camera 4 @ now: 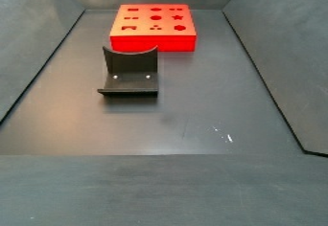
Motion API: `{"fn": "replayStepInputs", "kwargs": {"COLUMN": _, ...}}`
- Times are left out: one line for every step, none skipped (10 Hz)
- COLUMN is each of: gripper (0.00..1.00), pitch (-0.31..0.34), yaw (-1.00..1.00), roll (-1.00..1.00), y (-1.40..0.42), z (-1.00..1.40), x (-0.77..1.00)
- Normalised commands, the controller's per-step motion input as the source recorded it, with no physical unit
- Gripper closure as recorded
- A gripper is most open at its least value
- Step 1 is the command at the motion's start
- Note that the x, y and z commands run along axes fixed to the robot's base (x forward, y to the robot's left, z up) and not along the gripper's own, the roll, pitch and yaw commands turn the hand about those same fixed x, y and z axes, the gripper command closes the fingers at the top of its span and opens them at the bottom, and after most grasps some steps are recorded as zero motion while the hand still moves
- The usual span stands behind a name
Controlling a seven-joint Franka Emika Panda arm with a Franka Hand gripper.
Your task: Insert the oval object.
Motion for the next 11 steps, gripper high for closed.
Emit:
{"fn": "replayStepInputs", "kwargs": {"gripper": 1.0, "pitch": 0.0, "yaw": 0.04, "roll": -0.03, "y": -0.05, "z": -0.29, "x": 0.33}}
{"fn": "replayStepInputs", "kwargs": {"gripper": 1.0, "pitch": 0.0, "yaw": 0.39, "roll": 0.03, "y": -0.47, "z": -0.31, "x": 0.56}}
{"fn": "replayStepInputs", "kwargs": {"gripper": 1.0, "pitch": 0.0, "yaw": 0.44, "roll": 0.09, "y": -0.37, "z": -0.35, "x": 0.56}}
{"fn": "replayStepInputs", "kwargs": {"gripper": 1.0, "pitch": 0.0, "yaw": 0.43, "roll": 0.14, "y": -0.33, "z": -0.37, "x": 0.56}}
{"fn": "replayStepInputs", "kwargs": {"gripper": 1.0, "pitch": 0.0, "yaw": 0.42, "roll": 0.13, "y": -0.35, "z": -0.39, "x": 0.55}}
{"fn": "replayStepInputs", "kwargs": {"gripper": 1.0, "pitch": 0.021, "yaw": 0.38, "roll": 0.22, "y": -0.33, "z": -0.42, "x": 0.55}}
{"fn": "replayStepInputs", "kwargs": {"gripper": 1.0, "pitch": 0.004, "yaw": 0.3, "roll": 0.18, "y": -0.44, "z": -0.39, "x": 0.56}}
{"fn": "replayStepInputs", "kwargs": {"gripper": 1.0, "pitch": 0.0, "yaw": 0.01, "roll": 0.09, "y": -0.77, "z": -0.35, "x": 0.59}}
{"fn": "replayStepInputs", "kwargs": {"gripper": 1.0, "pitch": -0.043, "yaw": 0.0, "roll": 0.0, "y": -0.61, "z": -0.33, "x": 0.55}}
{"fn": "replayStepInputs", "kwargs": {"gripper": 1.0, "pitch": -0.054, "yaw": 0.09, "roll": 0.0, "y": -0.54, "z": -0.34, "x": 0.63}}
{"fn": "replayStepInputs", "kwargs": {"gripper": 1.0, "pitch": -0.077, "yaw": 0.13, "roll": 0.0, "y": -0.55, "z": -0.36, "x": 0.58}}
